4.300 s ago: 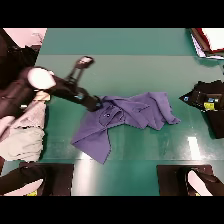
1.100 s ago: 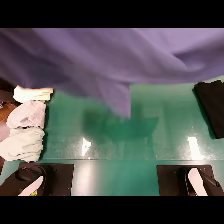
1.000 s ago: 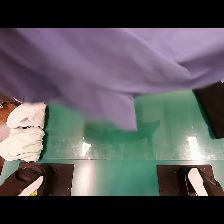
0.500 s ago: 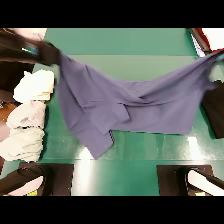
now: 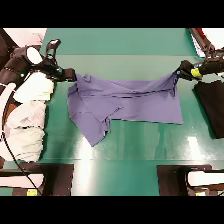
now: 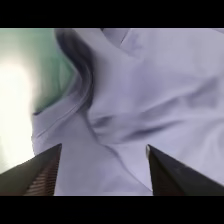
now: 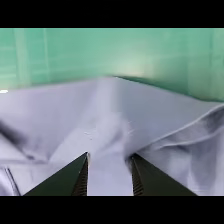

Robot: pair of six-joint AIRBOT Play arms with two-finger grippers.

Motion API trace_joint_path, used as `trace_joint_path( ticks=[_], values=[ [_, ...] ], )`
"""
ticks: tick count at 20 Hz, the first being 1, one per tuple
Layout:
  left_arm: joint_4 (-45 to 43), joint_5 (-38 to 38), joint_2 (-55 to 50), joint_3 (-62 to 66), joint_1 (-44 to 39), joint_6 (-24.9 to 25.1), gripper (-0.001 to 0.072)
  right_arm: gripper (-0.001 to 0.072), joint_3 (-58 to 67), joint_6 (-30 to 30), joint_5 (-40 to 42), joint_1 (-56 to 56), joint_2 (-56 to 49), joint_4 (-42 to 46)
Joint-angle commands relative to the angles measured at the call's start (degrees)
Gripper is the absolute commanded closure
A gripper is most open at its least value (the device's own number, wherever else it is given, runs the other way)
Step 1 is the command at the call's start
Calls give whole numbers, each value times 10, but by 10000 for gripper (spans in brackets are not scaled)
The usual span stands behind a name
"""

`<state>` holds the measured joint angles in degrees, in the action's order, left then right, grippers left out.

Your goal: Fold the shirts.

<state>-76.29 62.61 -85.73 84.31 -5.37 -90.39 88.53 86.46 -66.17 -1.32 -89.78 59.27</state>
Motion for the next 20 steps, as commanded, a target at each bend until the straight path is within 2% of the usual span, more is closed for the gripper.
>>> trace_joint_path(
  ticks=[1, 3, 6, 9, 13, 16, 20],
  values=[
    [4, 88, -10, 38, 51, 10, 102, 396, 69, -16, -67, -18, -22, 2],
    [4, 130, 17, 33, 83, 30, 103, 396, 83, -58, -143, -38, -5, 2],
    [4, 118, 101, -71, 115, 39, 102, 396, 38, -75, -179, -74, 47, 1],
    [27, 71, 193, -248, 117, 44, 103, 396, -49, -101, -176, -111, 104, -60],
    [160, -13, 240, -430, 117, 55, 102, 396, -157, -127, -161, -137, 162, -129],
    [256, -89, 239, -496, 117, 84, 102, 396, -208, -130, -159, -137, 190, -133],
    [278, -135, 237, -524, 117, 84, 102, 396, -239, -131, -157, -137, 218, -132]
  ],
)
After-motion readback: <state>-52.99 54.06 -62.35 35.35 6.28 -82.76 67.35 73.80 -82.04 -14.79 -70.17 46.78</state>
